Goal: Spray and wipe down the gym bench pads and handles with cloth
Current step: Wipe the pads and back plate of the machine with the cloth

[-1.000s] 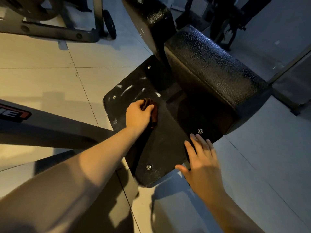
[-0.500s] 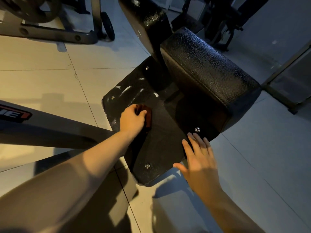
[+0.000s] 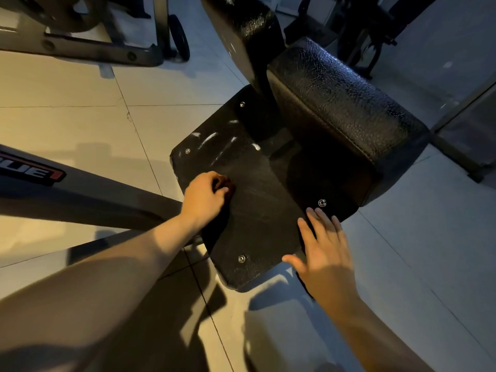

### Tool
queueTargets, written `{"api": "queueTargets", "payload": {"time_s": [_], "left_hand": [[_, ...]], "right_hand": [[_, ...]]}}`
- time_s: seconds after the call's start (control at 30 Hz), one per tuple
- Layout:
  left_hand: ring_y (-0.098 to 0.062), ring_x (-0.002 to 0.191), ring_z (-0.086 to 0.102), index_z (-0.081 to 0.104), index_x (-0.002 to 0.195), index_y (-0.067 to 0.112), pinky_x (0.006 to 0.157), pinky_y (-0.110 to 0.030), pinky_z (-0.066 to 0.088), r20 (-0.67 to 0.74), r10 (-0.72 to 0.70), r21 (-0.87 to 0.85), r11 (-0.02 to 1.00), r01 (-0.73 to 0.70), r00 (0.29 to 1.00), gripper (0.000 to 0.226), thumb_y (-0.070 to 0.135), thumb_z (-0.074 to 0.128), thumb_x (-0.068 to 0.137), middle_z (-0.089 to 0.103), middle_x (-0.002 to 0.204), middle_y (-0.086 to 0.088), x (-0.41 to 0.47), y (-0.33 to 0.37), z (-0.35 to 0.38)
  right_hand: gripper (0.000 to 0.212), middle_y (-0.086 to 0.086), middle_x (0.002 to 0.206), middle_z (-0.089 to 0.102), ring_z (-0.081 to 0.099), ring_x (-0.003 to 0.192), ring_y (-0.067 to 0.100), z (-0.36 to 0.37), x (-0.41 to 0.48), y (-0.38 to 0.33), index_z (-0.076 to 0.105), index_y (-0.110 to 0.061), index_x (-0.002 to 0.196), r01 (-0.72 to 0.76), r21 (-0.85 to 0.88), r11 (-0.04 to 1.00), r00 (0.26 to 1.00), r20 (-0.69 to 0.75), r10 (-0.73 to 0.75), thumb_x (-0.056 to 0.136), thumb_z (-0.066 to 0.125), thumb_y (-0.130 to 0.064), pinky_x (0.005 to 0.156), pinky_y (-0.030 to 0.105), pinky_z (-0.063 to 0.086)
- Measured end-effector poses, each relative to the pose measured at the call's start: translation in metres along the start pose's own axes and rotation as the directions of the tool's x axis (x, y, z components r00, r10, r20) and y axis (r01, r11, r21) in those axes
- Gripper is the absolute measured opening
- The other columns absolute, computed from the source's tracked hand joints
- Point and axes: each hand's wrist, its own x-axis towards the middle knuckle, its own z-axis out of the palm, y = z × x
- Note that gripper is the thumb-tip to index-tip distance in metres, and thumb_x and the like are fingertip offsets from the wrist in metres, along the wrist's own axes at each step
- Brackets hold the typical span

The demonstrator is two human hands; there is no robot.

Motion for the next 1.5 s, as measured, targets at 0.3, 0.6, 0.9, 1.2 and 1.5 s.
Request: {"api": "queueTargets", "payload": {"time_s": [0.3,0.6,0.9,1.2,1.5], "left_hand": [[-0.023,0.105,0.059,0.063,0.115,0.019,0.090,-0.036,0.046,0.102,0.316,0.016,0.948,-0.319,0.943,0.030,0.016,0.071,0.086,0.057,0.109,0.001,-0.042,0.012,0.018],[-0.014,0.106,0.060,0.070,0.117,0.022,0.094,-0.029,0.047,0.364,0.524,-0.133,0.847,-0.514,0.770,0.033,0.011,0.073,0.086,0.063,0.111,0.006,-0.085,0.032,0.024],[-0.017,0.105,0.062,0.069,0.110,0.025,0.097,-0.039,0.050,0.261,0.315,-0.089,0.949,-0.302,0.913,0.026,0.018,0.074,0.087,0.066,0.108,0.005,-0.080,0.008,0.018],[-0.003,0.085,0.062,0.073,0.099,0.028,0.080,-0.034,0.054,0.461,0.277,0.000,0.950,-0.313,0.843,0.029,0.042,0.065,0.075,0.065,0.092,0.013,-0.121,-0.028,0.013],[-0.007,0.094,0.065,0.073,0.105,0.024,0.089,-0.038,0.055,0.441,0.257,-0.142,0.966,-0.216,0.860,0.023,0.018,0.075,0.083,0.067,0.102,0.009,-0.114,-0.014,0.016]], "right_hand": [[0.091,0.019,0.150,0.051,0.038,0.145,0.032,-0.003,-0.004,-0.003,0.053,0.003,0.143,-0.028,0.044,0.999,0.997,-0.067,0.031,0.086,0.045,-0.067,0.128,0.037,0.007],[0.086,0.020,0.152,0.048,0.031,0.147,0.031,-0.007,0.000,-0.005,0.053,0.003,0.142,-0.021,-0.038,0.999,1.000,0.002,0.021,0.087,0.054,-0.064,0.128,0.035,-0.004],[0.100,0.016,0.157,0.042,0.031,0.150,0.032,-0.011,0.007,-0.004,0.049,-0.003,0.147,-0.013,-0.160,0.987,0.993,0.112,0.031,0.073,0.082,-0.059,0.124,0.046,0.009],[0.098,0.015,0.158,0.041,0.029,0.151,0.031,-0.009,0.008,-0.003,0.048,-0.004,0.148,0.004,-0.169,0.986,0.991,0.133,0.018,0.076,0.077,-0.063,0.124,0.045,0.006],[0.100,0.016,0.158,0.042,0.030,0.151,0.032,-0.013,0.007,-0.006,0.047,-0.002,0.148,-0.002,-0.171,0.985,0.991,0.131,0.025,0.075,0.079,-0.062,0.124,0.046,0.007]]}}
